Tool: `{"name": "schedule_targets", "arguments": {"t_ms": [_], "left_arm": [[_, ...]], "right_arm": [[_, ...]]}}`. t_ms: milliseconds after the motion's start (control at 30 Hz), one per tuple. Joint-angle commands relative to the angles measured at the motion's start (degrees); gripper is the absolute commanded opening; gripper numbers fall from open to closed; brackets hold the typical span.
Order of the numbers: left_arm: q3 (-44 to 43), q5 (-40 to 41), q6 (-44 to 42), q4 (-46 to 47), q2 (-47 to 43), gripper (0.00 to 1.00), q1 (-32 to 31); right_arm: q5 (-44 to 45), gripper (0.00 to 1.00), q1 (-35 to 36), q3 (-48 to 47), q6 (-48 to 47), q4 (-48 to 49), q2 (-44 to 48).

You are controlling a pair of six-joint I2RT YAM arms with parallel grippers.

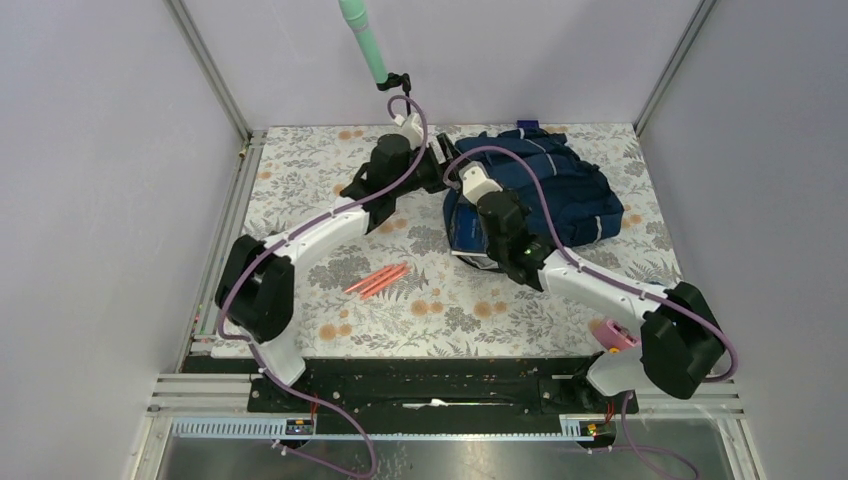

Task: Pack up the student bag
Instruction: Adjust the student bag at the center of the board.

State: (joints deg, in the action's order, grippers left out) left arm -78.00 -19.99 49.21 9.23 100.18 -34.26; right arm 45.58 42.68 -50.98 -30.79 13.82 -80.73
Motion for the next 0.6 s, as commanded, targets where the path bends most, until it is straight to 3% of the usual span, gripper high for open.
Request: {"name": "schedule_targets", "arguments": {"t_ms": [0,300,433,567], "left_arm": [[5.4,-2.5,-5.3,9.8,-10.2,0.81,0.2],[22.9,4.8,-15.6,8.7,-26.9,0.98,0.2],[29.7,11.1,-16.7,3.0,-33.4,0.99,1.0],[38.6,10.6,-13.4,6.2,-35.7,0.99,3.1]], "right_arm": [[1.5,0.0,-4.8,-8.5,-0.9,5.7,5.0],[-15.7,0.0,-13.0,-17.1,8.6,-5.8,11.2],[-21.2,0.0,-15.3,-19.5,10.8,-7.8,11.3],[-24.4,0.0,-17.2,-20.9,12.2,-7.9,10.1]]}}
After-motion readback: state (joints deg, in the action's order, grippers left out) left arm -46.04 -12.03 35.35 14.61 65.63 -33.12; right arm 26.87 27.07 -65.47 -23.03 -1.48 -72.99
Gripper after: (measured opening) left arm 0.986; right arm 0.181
